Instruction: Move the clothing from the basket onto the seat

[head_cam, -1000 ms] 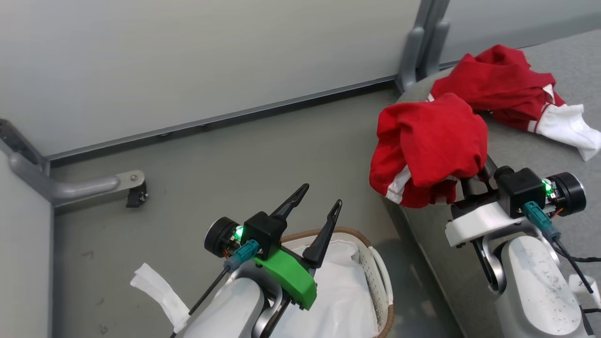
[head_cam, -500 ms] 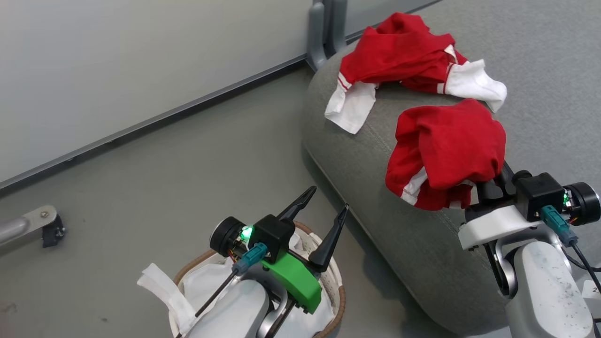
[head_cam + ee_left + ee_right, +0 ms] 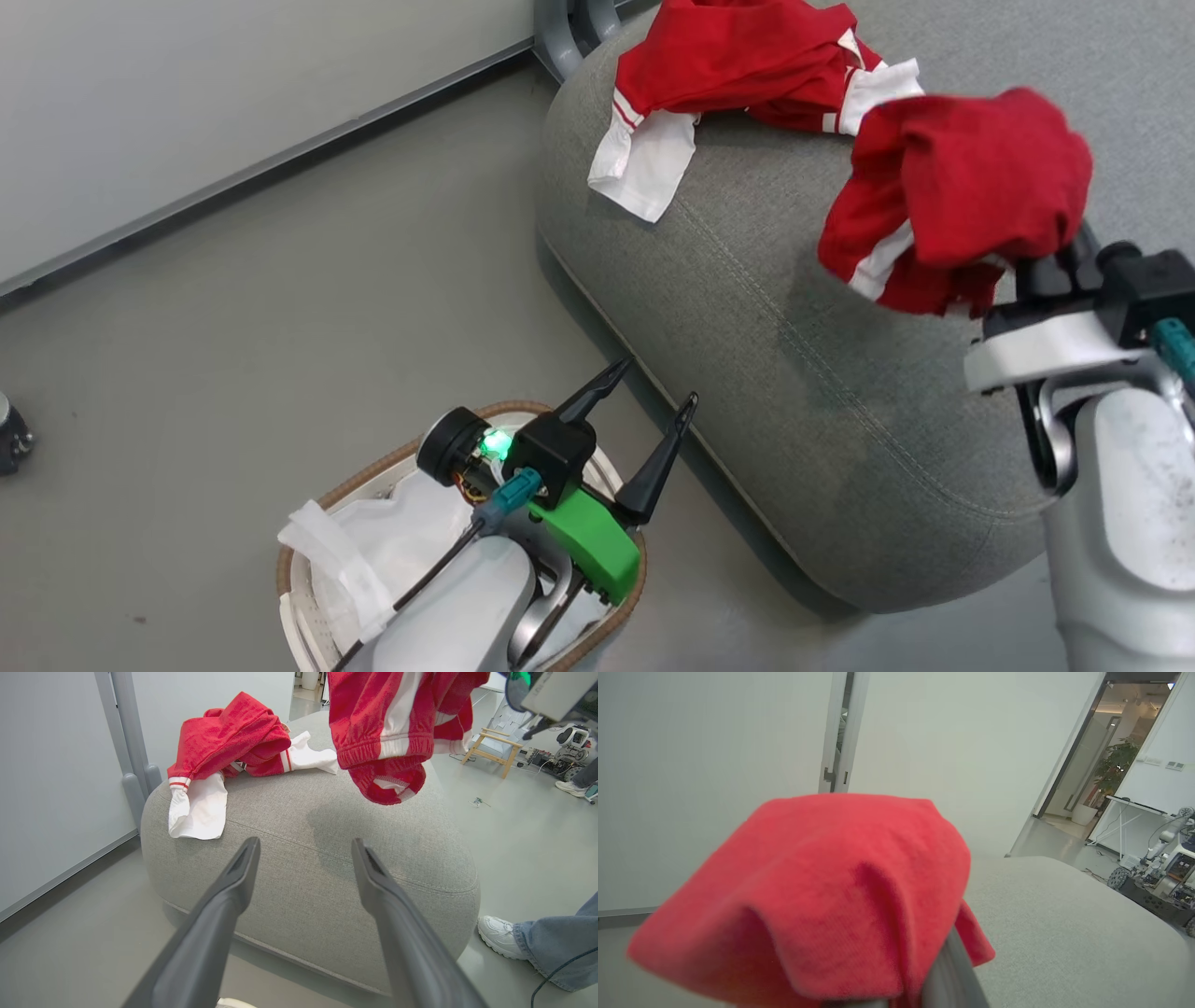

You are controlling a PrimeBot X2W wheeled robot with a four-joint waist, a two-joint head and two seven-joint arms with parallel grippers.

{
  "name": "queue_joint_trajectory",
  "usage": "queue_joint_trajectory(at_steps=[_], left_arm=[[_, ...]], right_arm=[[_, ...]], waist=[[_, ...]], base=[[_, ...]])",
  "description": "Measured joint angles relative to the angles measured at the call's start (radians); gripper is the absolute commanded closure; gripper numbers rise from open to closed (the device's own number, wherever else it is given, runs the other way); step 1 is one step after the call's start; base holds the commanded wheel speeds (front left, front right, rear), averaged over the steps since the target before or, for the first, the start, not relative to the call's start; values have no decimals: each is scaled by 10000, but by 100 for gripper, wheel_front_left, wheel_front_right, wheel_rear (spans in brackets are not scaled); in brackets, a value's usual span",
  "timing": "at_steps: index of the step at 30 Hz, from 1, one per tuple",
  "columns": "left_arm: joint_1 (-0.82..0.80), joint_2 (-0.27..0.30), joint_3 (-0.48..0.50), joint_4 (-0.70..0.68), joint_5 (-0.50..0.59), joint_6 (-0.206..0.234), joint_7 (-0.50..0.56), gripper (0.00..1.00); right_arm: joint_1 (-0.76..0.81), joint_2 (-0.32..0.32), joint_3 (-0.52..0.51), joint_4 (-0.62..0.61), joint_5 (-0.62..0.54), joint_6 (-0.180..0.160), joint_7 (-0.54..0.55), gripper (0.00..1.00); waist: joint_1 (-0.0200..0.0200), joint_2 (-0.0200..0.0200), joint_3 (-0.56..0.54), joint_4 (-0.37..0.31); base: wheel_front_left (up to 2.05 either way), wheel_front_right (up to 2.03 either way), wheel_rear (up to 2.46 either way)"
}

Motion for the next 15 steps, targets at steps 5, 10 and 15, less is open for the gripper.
queue_joint_trajectory(at_steps=[5, 10, 15], left_arm=[[-431, 188, 90, -169, 196, 0, 0, 0], [-786, 324, 163, -372, 430, 0, 0, 0], [-1151, 491, 173, -543, 637, 0, 0, 0]], right_arm=[[-1748, -644, -583, 389, -291, 0, -2, 100], [-3596, -1641, -909, 1415, -155, 0, -2, 100], [-5354, -2696, -1233, 2846, 17, 0, -2, 100]], waist=[[0, 0, 606, 152], [0, 0, 1304, 372], [1, 0, 2147, 633]], base=[[0, 0, 0], [0, 0, 0], [0, 0, 0]])
